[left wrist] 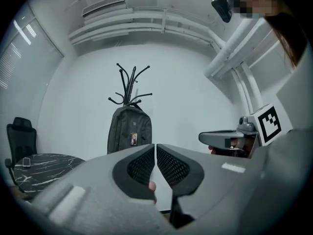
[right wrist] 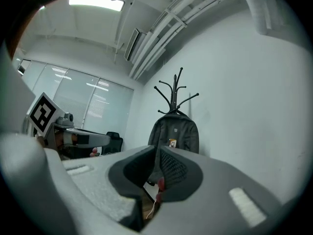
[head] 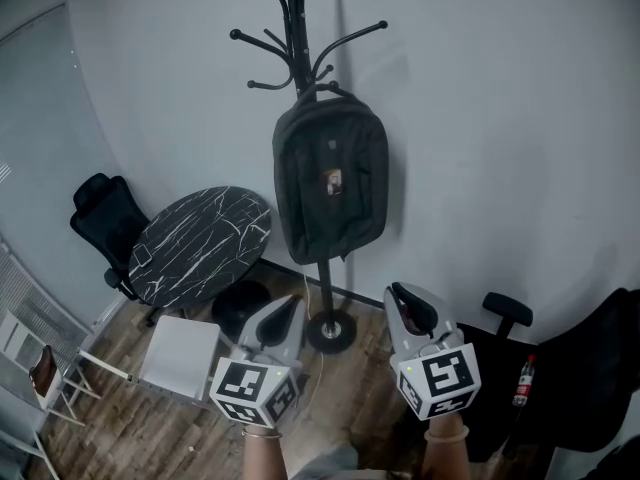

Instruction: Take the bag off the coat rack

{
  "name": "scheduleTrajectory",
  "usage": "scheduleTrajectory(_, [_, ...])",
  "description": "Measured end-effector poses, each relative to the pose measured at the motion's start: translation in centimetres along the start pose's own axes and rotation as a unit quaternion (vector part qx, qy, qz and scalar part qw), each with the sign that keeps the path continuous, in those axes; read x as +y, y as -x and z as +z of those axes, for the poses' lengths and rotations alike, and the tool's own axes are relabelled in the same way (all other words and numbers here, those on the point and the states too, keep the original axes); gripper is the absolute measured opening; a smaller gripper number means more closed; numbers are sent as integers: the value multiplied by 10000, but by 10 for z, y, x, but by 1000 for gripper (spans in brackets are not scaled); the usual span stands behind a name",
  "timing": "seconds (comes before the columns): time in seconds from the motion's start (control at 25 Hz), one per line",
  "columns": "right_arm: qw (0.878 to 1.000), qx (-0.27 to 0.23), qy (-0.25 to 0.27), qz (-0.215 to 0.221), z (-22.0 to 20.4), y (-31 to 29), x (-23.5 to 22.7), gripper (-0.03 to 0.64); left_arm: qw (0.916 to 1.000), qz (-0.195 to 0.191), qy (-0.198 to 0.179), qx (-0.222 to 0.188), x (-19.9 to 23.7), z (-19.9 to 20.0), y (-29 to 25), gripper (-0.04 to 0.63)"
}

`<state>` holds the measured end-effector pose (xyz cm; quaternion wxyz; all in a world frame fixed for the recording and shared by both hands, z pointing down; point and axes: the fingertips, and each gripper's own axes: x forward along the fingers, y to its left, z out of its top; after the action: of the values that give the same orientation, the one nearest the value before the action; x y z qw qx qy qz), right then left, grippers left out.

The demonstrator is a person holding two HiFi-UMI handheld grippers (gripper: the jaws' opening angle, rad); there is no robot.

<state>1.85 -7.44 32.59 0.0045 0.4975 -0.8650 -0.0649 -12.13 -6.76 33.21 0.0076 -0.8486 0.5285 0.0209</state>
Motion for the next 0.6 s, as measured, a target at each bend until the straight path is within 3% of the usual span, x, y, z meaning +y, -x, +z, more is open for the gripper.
scheduleTrajectory(0.6, [9990,134,-272,-338,0,-75,-23,49,9997,-248,29,-53,67,5,-58,14])
